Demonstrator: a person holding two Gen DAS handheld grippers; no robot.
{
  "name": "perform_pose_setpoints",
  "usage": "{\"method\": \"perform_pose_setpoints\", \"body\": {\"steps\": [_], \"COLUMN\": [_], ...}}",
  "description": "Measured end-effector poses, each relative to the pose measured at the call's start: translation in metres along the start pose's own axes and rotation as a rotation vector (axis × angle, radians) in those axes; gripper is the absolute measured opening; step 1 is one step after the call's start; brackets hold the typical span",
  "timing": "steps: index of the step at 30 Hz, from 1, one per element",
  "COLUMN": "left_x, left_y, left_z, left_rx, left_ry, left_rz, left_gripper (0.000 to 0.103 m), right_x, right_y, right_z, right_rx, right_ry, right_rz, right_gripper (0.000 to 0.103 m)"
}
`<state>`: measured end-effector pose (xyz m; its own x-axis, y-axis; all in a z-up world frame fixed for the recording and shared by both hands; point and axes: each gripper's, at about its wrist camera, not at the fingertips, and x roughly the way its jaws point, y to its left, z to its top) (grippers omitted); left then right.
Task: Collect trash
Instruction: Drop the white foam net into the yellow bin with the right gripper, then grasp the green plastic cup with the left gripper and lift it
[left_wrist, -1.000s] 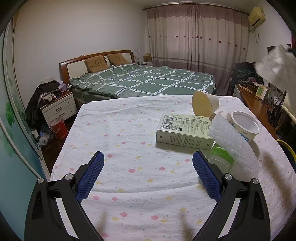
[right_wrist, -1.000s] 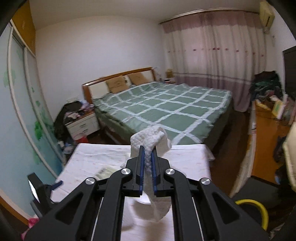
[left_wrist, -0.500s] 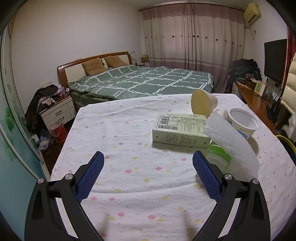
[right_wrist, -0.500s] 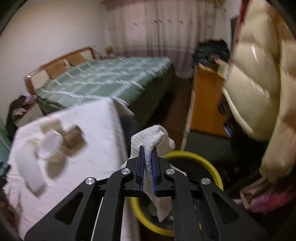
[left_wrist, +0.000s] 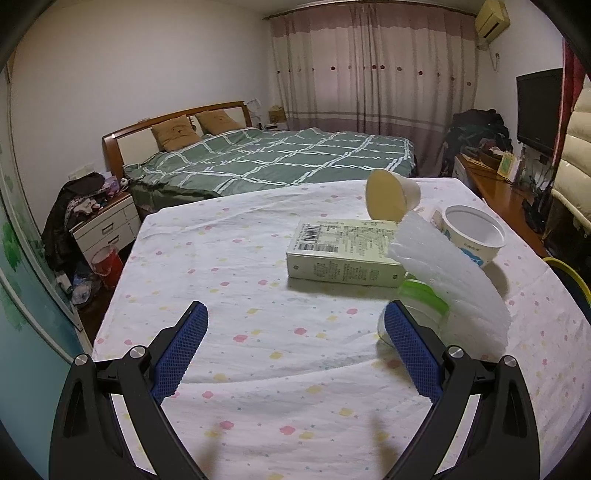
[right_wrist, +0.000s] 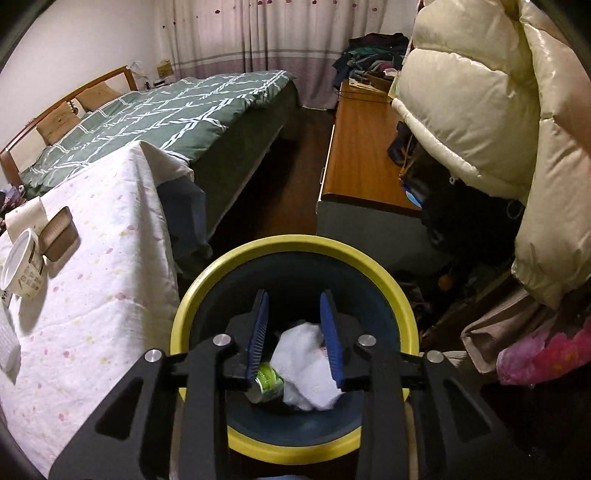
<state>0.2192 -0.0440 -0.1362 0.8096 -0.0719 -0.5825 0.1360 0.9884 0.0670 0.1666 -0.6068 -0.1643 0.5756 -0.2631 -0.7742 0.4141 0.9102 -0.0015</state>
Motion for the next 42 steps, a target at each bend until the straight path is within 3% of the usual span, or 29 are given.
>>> {"method": "perform_pose_setpoints", "body": {"steps": [5, 9, 12, 15, 19, 23, 27, 34, 42], "left_x": [-0.001, 0.003, 0.01, 0.024, 0.045, 0.053, 0.061, 0.06, 0.025], "left_y": [-0.007, -0.025, -0.041, -0.054, -0.065, -0.073, -0.077, -0.078, -0.07], "left_z": [0.001, 0.002, 0.0, -0.001, 0.001, 0.008, 0.013, 0.012, 0.003], "left_rx": [0.016, 0.094, 0.192, 0.265, 0.292, 0.323, 0.315, 0.309, 0.294], "left_ry": [0.011, 0.054, 0.083, 0.128, 0.177, 0.17, 0.184, 0.196, 0.245], "left_rz": [-0.089, -0.182, -0.192, -0.223, -0.263, -0.268, -0.298, -0.319, -0.328], "left_gripper": [0.095, 0.095, 0.094, 0.088, 0.08, 0.079, 0.076, 0.056, 0.055], "right_x": [-0.007, -0.009, -0.01, -0.01, -0.008, -0.007, -0.007, -0.012, -0.02], "right_y": [0.006, 0.011, 0.013, 0.013, 0.011, 0.009, 0.009, 0.011, 0.02], "right_z": [-0.001, 0.0, -0.001, -0.002, -0.004, -0.005, -0.005, -0.005, -0.005], "right_rx": [-0.007, -0.011, -0.014, -0.016, -0.011, -0.005, -0.004, -0.01, -0.022], "right_ry": [-0.014, -0.019, -0.021, -0.022, -0.019, -0.015, -0.016, -0.027, -0.04], "right_rz": [0.022, 0.05, 0.066, 0.081, 0.093, 0.103, 0.11, 0.134, 0.166], "right_gripper": [0.028, 0.028, 0.028, 0.028, 0.028, 0.028, 0.028, 0.028, 0.028]}}
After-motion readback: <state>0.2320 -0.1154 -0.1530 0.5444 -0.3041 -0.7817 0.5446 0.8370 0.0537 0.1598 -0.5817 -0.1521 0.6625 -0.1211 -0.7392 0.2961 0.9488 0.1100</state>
